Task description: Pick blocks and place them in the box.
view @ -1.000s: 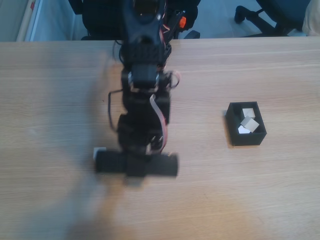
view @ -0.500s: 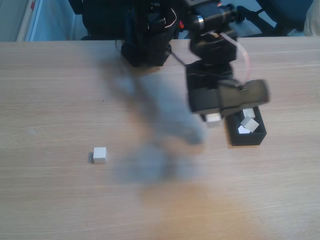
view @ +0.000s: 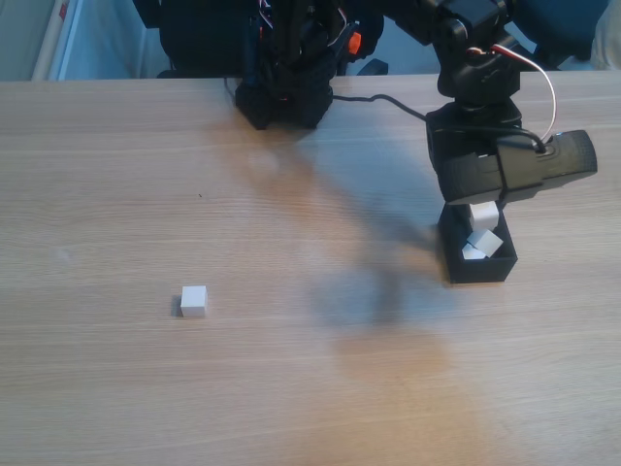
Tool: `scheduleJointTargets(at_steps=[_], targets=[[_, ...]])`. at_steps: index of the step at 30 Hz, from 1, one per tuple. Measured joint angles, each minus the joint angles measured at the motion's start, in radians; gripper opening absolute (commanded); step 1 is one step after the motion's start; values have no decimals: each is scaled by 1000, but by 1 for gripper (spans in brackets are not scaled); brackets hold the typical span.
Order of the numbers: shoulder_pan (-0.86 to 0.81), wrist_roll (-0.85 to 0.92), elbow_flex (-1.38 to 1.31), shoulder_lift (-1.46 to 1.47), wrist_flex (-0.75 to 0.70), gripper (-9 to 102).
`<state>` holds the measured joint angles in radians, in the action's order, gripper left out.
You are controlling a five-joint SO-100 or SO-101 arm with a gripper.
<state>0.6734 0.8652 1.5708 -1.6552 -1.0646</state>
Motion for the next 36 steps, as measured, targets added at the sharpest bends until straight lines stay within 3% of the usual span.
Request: scheduleJointTargets(at_steps=[10,17,24,36], targets=[[8,-51,0,5,-51,16],[-158,-2,149,-86,-84,16],[-382,278,328,-163,-124,17],[-752,876,342,-172,-161,18]])
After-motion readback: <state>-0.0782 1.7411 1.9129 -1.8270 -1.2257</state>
